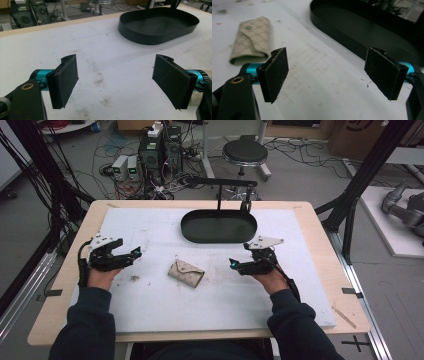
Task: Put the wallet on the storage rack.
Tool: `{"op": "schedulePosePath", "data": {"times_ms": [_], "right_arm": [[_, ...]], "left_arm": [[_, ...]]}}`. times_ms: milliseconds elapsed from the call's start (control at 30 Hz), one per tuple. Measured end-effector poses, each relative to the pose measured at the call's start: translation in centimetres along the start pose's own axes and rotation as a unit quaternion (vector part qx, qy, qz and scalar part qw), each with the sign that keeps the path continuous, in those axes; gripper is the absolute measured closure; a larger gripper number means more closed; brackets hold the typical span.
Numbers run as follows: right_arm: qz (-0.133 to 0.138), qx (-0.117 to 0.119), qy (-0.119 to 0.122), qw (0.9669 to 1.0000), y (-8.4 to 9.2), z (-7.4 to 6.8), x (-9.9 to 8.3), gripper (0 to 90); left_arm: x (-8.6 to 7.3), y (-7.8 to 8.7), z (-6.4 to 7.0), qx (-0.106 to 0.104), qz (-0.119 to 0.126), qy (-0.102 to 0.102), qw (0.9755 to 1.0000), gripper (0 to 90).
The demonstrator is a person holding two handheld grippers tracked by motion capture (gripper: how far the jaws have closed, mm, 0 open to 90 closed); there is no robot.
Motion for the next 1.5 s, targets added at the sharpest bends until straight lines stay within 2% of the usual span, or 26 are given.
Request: {"op": "schedulePosePath", "data": {"times_ms": [100,200,333,433,533,700,767,833,867,933,1000,1100,1233,1367,1500], "right_arm": [[-0.005,0.019,0.011,0.9997,-1.4,-1.4,0.6,19.9],[-0.011,0.037,0.027,0.9989,-2.9,-3.1,1.2,19.9],[-0.023,0.06,0.043,0.997,-4.7,-5.1,2.0,19.9],[-0.031,0.077,0.063,0.9946,-6.2,-6.9,2.8,19.8],[-0.044,0.095,0.078,0.9915,-7.6,-8.7,3.3,19.9],[-0.075,0.105,0.1,0.9865,-9.8,-10.8,3.4,19.9],[-0.089,0.099,0.116,0.9843,-10.6,-11.2,3.1,19.8],[-0.101,0.093,0.125,0.9826,-11.0,-11.3,2.8,19.6],[-0.1,0.094,0.123,0.9829,-11.0,-11.2,2.8,19.7],[-0.105,0.096,0.12,0.9825,-10.9,-11.2,2.8,24.0],[-0.108,0.098,0.12,0.982,-10.7,-11.4,2.8,33.1],[-0.106,0.1,0.121,0.9819,-10.4,-11.4,2.9,39.5],[-0.104,0.093,0.114,0.9836,-9.6,-10.9,3.2,45.8],[-0.092,0.088,0.083,0.9885,-8.5,-8.8,3.4,47.1],[-0.062,0.072,0.044,0.9945,-7.1,-6.0,4.0,47.5]], "left_arm": [[-0.5,0.8,-1.6,0.022,0.004,0.008,0.9997,20.3],[-0.9,1.0,-2.5,0.034,0.003,0.018,0.9992,20.3],[-0.9,0.8,-2.3,0.036,0.002,0.011,0.9993,20.3],[-0.8,0.5,-1.8,0.034,0.001,0.003,0.9994,20.4],[-0.7,0.5,-1.7,0.03,0.004,0.004,0.9995,20.6],[-0.7,0.8,-2.0,0.029,0.013,0.015,0.9994,20.6],[-0.7,0.8,-2.1,0.029,0.014,0.019,0.9993,20.6],[-0.7,0.8,-2.1,0.029,0.015,0.02,0.9993,20.7],[-0.7,0.8,-2.1,0.029,0.015,0.02,0.9993,20.8],[-0.7,0.7,-2.1,0.028,0.014,0.021,0.9993,20.8],[-0.8,0.7,-2.1,0.028,0.013,0.02,0.9993,20.9],[-0.8,0.7,-2.0,0.028,0.012,0.02,0.9994,21.1],[-0.9,0.7,-2.1,0.027,0.014,0.025,0.9992,21.2],[-0.9,0.7,-2.1,0.027,0.014,0.025,0.9992,21.1],[-0.9,0.7,-2.0,0.025,0.016,0.027,0.9992,21.2]]}}
Point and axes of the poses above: each handheld gripper's, and its own axes: y roughly backward along the jaws, x roughly out of its top, z roughly to its right, the point moved 6 cm from there along -y, roughly forward along the jaws, and after that the axes turned 10 degrees about -z, right-handed, at the moved point
